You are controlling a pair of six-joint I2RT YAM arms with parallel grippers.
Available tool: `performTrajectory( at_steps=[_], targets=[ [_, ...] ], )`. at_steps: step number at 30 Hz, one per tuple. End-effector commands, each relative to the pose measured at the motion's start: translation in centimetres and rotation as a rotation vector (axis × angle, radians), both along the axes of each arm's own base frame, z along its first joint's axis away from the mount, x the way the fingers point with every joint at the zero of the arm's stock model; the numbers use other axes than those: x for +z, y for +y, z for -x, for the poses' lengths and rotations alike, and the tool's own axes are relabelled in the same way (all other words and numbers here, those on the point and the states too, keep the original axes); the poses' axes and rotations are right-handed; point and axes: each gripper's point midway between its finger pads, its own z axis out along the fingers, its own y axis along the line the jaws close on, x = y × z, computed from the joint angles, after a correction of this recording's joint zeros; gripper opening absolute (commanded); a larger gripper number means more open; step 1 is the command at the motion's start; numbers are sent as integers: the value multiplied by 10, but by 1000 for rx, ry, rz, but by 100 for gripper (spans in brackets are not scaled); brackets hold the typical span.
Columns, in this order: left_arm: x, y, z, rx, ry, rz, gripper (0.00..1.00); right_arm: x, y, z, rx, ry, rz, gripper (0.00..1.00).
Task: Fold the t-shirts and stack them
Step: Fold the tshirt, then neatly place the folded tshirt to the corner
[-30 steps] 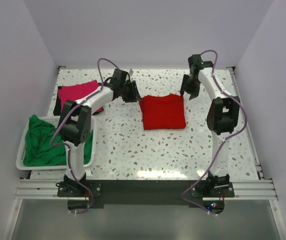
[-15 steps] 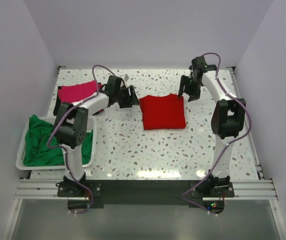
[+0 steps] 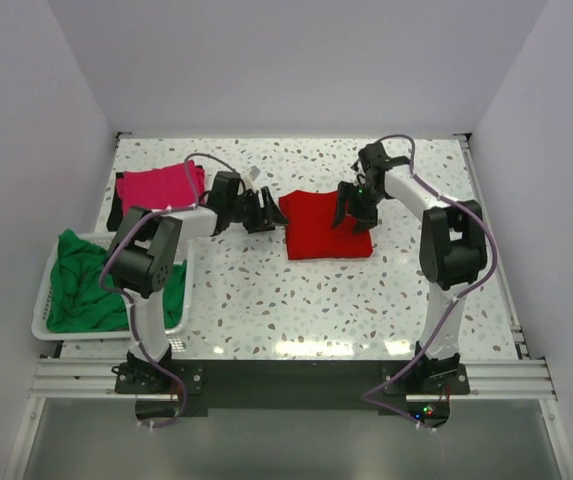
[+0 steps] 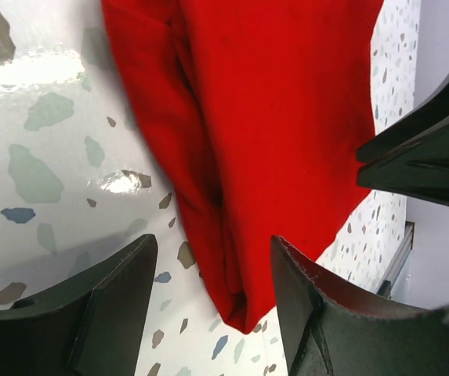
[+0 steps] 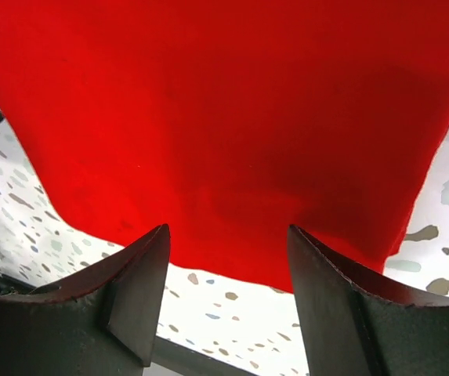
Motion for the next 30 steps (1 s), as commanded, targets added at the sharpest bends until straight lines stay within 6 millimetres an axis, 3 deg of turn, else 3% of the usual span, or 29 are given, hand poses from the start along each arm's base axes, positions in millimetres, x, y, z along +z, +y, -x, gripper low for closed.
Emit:
performTrajectory(
  at_steps=[1, 7, 11, 19, 25, 30],
  targets=[
    [9, -12, -9, -17, -57, 83, 64, -8, 6, -7, -11, -17, -24, 64],
    [-13, -7, -11, 20, -6, 41, 64, -39, -2, 2, -16, 57, 26, 64],
    [-23, -5, -11, 39, 17, 28, 65, -47, -4, 4, -12, 71, 39, 63],
    [-40, -10, -9, 68, 64, 31, 66, -50, -3, 6, -8, 78, 42, 63],
    [-82, -11, 4, 101, 187, -90, 65, -47, -2, 5, -12, 73, 30, 63],
    [-95, -21, 13, 81, 220, -150, 64, -45, 1, 4, -8, 65, 26, 63]
  ],
)
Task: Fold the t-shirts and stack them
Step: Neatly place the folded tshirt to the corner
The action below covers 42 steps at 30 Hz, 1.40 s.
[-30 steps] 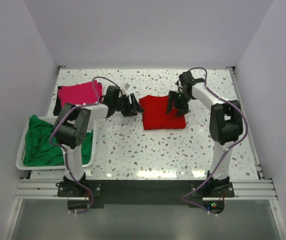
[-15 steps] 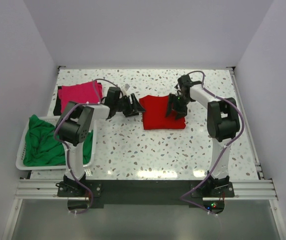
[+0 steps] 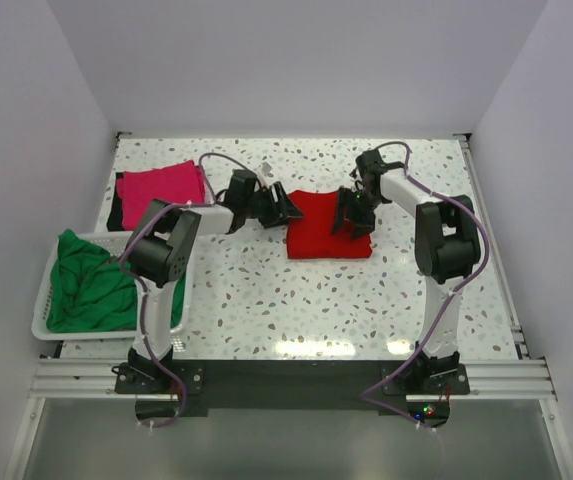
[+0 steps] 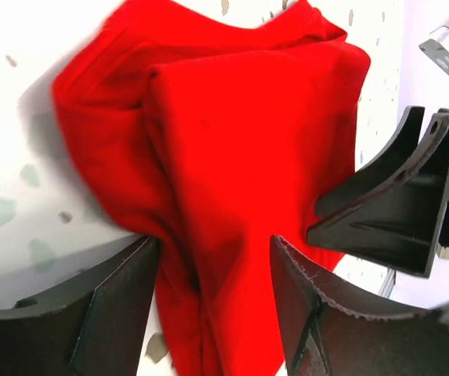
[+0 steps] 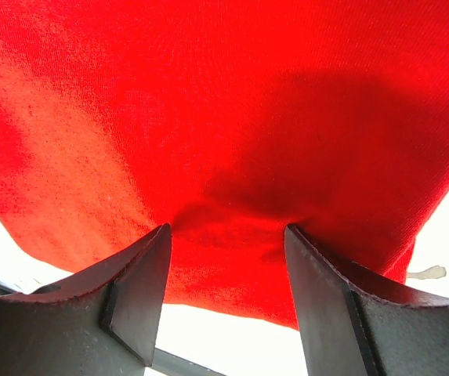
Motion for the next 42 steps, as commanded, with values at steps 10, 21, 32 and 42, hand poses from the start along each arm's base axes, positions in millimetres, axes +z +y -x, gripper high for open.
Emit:
performTrajectory(
  at_steps=[10, 21, 32, 42],
  targets=[
    [-79, 2, 46, -20, 226, -303, 22, -11, 5, 5, 12, 6, 8, 63],
    [-35, 28, 14, 8, 79, -557, 0, 6, 5, 2, 22, -17, 18, 65],
    [26, 69, -15, -58, -86, -863, 0, 25, 2, 1, 30, -60, 27, 65],
    [31, 96, -6, -76, -97, -1049, 0, 25, 5, 6, 37, -56, 2, 65]
  ],
)
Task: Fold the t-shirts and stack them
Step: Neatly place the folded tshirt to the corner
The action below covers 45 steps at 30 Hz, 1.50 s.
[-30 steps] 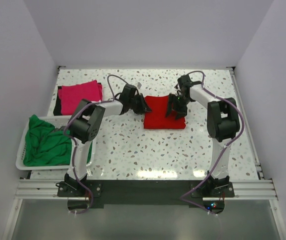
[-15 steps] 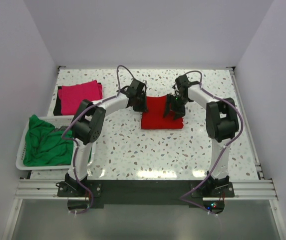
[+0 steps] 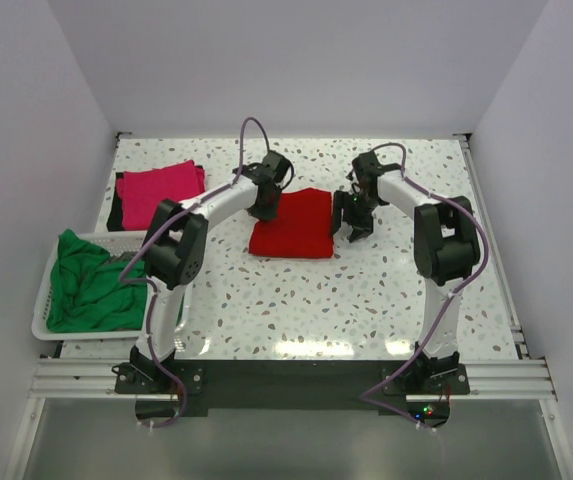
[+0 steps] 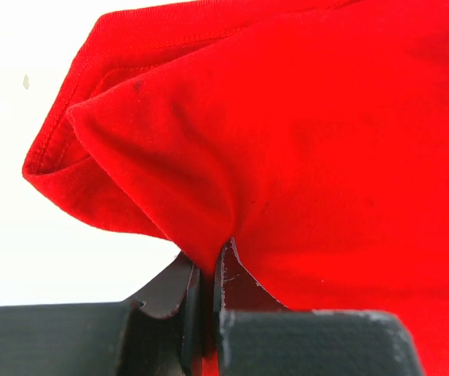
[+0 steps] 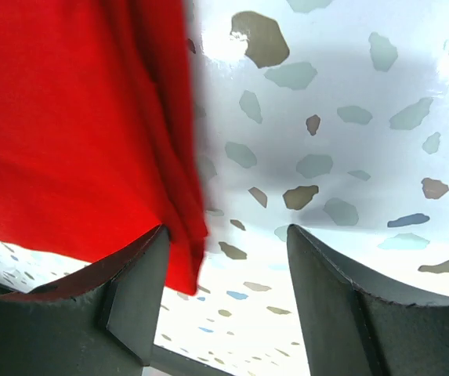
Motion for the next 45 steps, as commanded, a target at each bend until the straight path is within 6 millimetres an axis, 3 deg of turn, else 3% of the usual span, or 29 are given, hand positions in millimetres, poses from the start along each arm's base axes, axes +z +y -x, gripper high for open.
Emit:
performTrajectory(
  at_steps=[1, 9, 31, 45],
  targets=[
    [28, 22, -6, -12, -63, -117, 0, 23, -1, -1, 11, -56, -8, 65],
    [28, 33, -6, -9, -62, -213, 0, 27, 0, 0, 16, -63, -23, 65],
    [134, 127, -57, 98, -176, -374, 0, 29, 0, 5, 52, -51, -28, 65],
    [196, 179, -54, 175, -260, -355, 0, 29, -2, 13, 58, -40, -24, 65]
  ],
)
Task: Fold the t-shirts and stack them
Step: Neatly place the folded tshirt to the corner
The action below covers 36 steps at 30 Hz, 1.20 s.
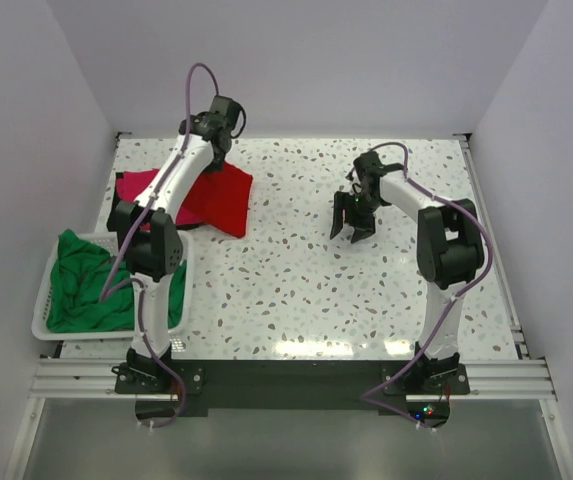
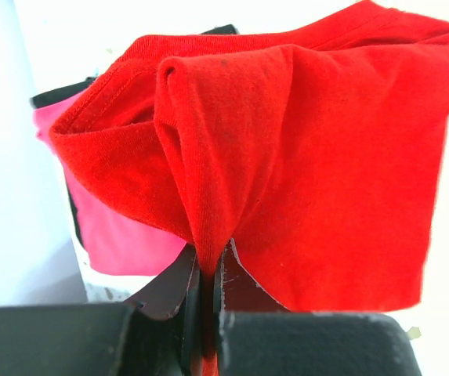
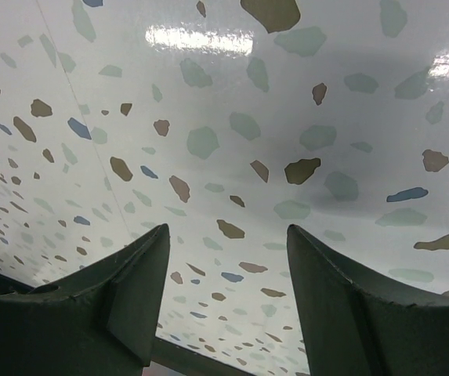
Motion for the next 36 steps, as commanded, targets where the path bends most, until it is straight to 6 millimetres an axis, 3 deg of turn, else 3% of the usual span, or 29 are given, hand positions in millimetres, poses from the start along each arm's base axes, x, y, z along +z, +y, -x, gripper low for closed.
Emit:
performTrajectory(
  at_steps=[1, 11, 20, 28, 36],
  targets=[
    [70, 22, 4, 16, -143, 23, 0, 21, 1, 5, 19, -33, -25, 65],
    [109, 34, 13, 5, -219, 42, 0, 23, 1, 8, 17, -37, -26, 65],
    [125, 52, 17, 29, -257, 59, 0, 20, -2, 15, 14, -27, -23, 65],
    [98, 75, 6, 57, -225, 66, 0, 23, -1, 15, 13, -38, -33, 65],
    [51, 100, 2, 88, -150, 71, 0, 27, -2, 19, 15, -44, -32, 65]
  ],
)
